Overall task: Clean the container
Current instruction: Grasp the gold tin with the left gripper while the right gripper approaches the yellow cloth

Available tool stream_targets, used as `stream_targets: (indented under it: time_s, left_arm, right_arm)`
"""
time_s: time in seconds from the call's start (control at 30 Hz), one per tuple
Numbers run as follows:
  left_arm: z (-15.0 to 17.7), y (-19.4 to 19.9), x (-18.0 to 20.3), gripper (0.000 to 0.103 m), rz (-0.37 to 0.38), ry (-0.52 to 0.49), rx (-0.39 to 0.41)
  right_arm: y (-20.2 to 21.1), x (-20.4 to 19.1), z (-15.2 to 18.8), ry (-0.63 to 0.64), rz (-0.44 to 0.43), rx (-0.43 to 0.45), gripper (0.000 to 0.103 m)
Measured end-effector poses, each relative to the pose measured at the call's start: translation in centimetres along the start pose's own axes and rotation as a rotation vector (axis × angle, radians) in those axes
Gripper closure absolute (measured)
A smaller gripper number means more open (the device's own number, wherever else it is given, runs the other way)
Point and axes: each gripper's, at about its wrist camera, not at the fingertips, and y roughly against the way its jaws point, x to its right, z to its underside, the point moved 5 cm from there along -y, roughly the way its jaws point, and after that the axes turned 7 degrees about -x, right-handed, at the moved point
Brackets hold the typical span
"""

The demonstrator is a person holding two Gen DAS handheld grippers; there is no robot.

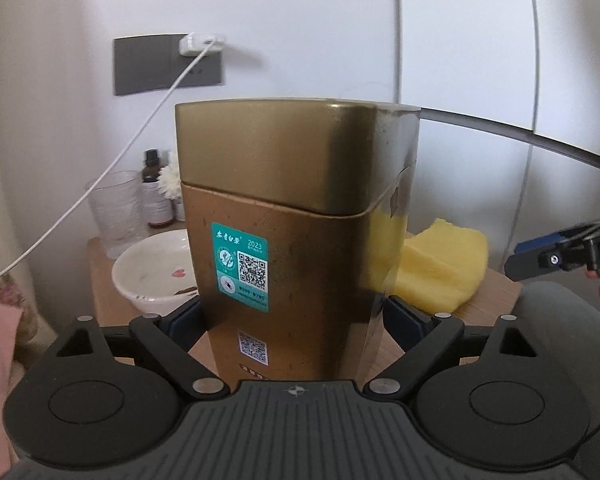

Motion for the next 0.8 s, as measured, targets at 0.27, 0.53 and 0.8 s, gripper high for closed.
stream_targets:
  time_s: [0.27, 0.53, 0.8]
  left_arm:
    - [0.6, 1.2, 1.7, 0.011, -0.208, 0.130, -0.010]
    - [0.3, 1.5, 2.8, 0.011, -0.391, 0.259, -0.040]
    - [0.7, 2.2, 2.0, 0.009, -0.319, 0.252, 0.032]
  right_arm:
    - [0.5, -0.2, -0.2, 0.013, -0.014, 0.025, 0.000]
    - [1.4, -0.8, 0.4, 0.016, -0.016, 0.039, 0.000]
    - [1.9, -1.3, 0.3, 0.029, -0.016, 0.051, 0.000]
